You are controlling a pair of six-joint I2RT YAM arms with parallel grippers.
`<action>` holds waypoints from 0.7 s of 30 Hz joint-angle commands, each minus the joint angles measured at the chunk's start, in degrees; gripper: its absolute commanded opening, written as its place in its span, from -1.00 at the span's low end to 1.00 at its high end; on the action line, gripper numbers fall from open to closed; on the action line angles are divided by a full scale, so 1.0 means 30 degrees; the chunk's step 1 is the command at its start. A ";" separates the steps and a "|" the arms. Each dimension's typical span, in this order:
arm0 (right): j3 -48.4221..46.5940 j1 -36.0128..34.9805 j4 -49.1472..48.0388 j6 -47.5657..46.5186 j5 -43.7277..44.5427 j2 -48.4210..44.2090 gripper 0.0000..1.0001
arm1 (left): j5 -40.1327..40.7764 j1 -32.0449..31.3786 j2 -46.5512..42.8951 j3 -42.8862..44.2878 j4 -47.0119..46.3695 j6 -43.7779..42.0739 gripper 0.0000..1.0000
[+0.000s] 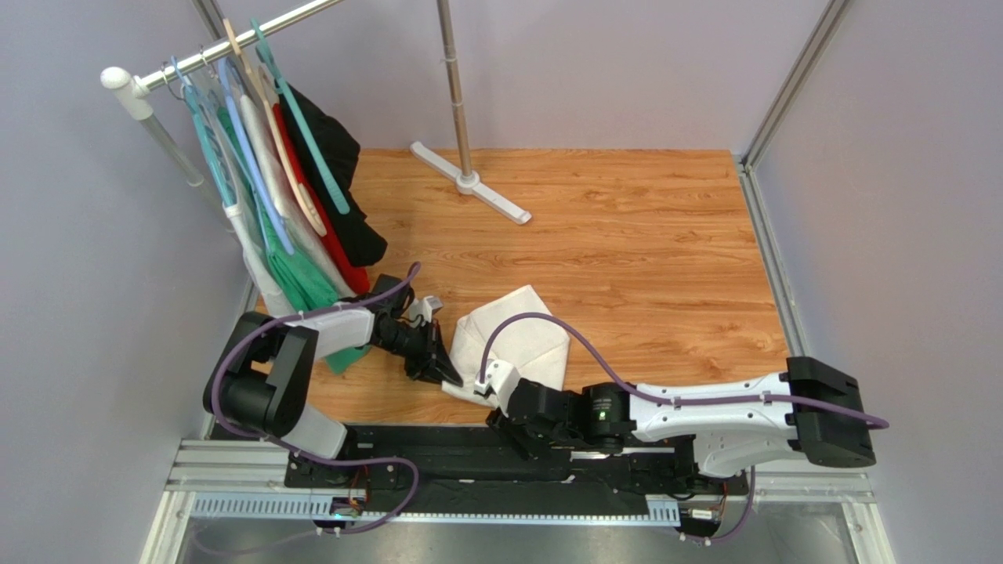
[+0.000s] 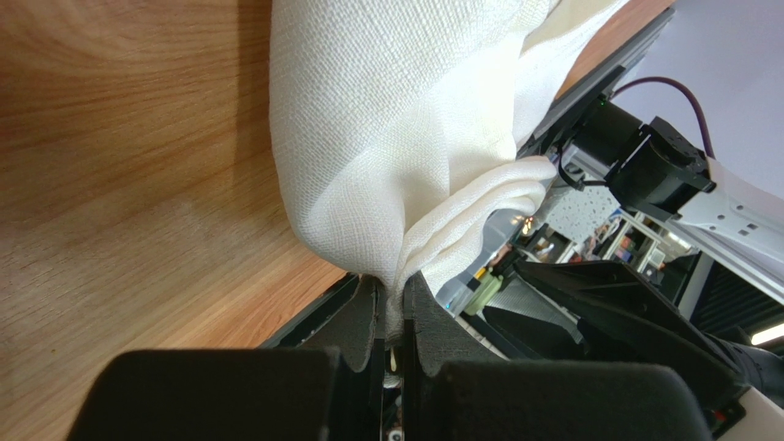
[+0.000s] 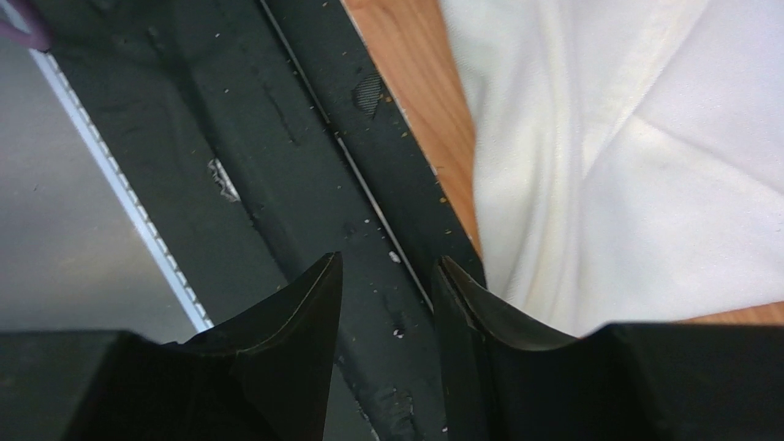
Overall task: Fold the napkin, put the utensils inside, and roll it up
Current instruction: Roll the napkin with the utensil
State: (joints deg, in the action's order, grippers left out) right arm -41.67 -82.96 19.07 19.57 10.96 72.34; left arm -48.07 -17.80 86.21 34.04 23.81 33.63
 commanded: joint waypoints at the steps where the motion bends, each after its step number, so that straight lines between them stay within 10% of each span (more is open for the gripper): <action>1: -0.0379 -0.0120 -0.0467 0.1527 -0.1836 0.0496 -0.12 | -0.0410 0.0279 0.0206 0.0664 0.0734 -0.0896 -1.00; 21: 0.1555 0.4713 0.0617 0.1591 -0.2977 0.1313 -0.13 | -0.0645 0.0485 0.0939 0.0958 0.1086 -0.1570 -1.00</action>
State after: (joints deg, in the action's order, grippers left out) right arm -38.00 -70.13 21.34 25.17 5.15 74.67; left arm -49.06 -16.80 88.62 35.31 26.02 30.50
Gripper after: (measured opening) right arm 0.438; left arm 0.055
